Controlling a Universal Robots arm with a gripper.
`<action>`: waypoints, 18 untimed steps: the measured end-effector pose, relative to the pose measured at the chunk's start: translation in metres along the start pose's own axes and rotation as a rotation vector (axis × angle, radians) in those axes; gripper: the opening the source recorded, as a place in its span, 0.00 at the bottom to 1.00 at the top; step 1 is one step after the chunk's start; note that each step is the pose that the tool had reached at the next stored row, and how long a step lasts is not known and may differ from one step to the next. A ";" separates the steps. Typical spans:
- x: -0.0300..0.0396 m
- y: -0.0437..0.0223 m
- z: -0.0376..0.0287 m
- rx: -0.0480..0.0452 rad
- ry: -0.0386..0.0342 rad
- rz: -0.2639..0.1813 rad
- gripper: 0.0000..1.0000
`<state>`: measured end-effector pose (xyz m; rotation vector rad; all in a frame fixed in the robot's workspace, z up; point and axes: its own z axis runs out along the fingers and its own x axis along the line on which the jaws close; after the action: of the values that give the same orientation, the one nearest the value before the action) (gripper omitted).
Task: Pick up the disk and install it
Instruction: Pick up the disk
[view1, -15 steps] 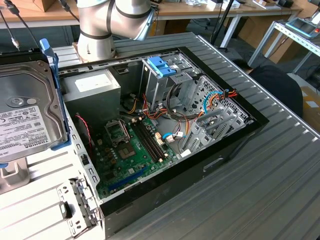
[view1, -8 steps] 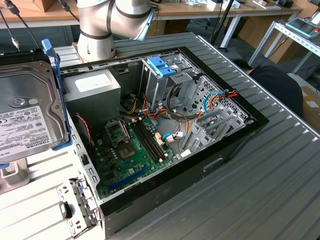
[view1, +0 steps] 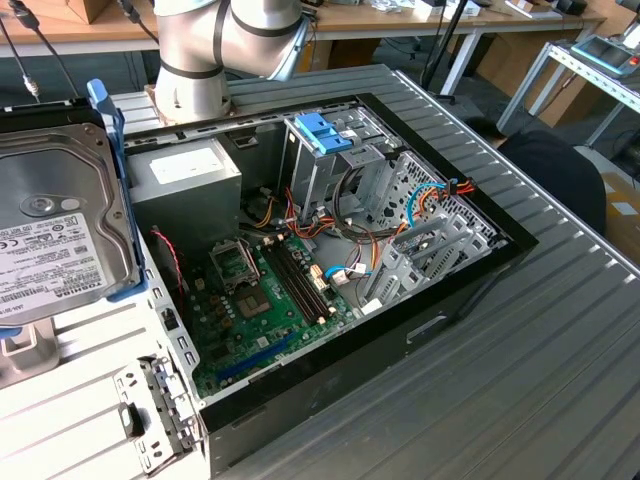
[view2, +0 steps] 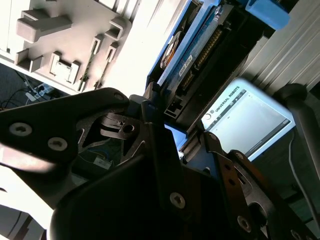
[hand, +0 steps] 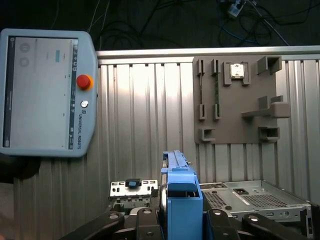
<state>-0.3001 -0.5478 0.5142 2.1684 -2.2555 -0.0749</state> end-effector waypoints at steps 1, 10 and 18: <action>0.0002 -0.0002 0.0000 0.0000 0.0000 0.000 0.37; 0.0020 -0.0014 -0.0001 0.0000 0.0000 0.000 0.37; 0.0033 -0.0021 -0.0002 0.0000 -0.0001 0.000 0.37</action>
<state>-0.2982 -0.5511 0.5142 2.1684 -2.2556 -0.0749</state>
